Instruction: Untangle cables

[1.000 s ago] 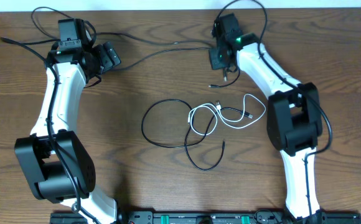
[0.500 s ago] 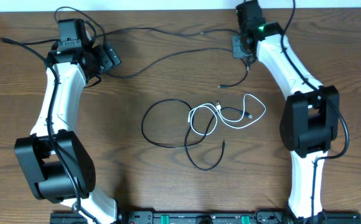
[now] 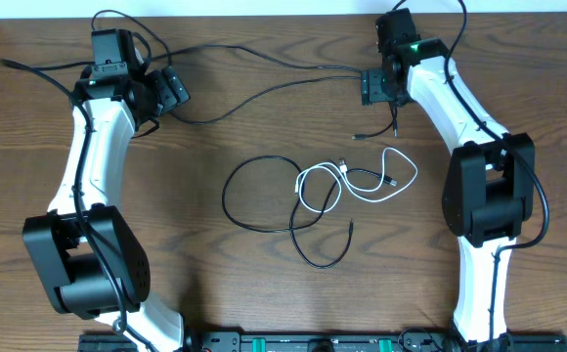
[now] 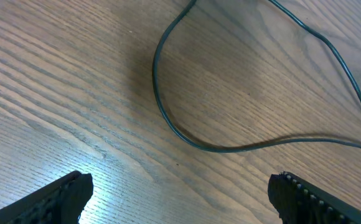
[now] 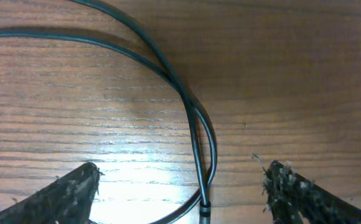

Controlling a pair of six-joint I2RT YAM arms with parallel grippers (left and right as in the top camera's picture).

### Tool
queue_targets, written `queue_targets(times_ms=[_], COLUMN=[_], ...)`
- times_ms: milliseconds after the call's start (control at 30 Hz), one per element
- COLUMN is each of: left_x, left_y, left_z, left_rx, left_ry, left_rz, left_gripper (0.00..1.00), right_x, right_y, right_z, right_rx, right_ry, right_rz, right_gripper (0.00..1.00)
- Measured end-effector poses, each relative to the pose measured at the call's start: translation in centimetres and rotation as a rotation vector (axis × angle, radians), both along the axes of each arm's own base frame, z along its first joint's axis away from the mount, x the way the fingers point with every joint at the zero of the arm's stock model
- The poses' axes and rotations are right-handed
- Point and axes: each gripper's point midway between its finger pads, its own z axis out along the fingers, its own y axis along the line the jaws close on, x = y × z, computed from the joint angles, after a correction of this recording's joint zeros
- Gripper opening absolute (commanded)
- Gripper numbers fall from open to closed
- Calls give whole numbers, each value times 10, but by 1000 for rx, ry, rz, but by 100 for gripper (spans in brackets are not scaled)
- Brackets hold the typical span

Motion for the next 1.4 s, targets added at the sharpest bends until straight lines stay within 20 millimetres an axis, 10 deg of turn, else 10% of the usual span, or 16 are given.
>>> queue_targets(times_ms=[667,1000,1400], left_x=[1,1,1], left_y=[0,0,0], left_z=[0,0,0], left_rx=[-6,-6,-6], left_ry=[-3,-3,-3], left_rz=[12,11,12], left_gripper=[96,96,96], right_x=[0,11,31], right_y=[-24,-8,68], right_z=[-38,-54,-50], right_rx=[49,105,320], right_ry=[74,59,-42], right_rz=[-88,0,151], right_gripper=[62,1,1])
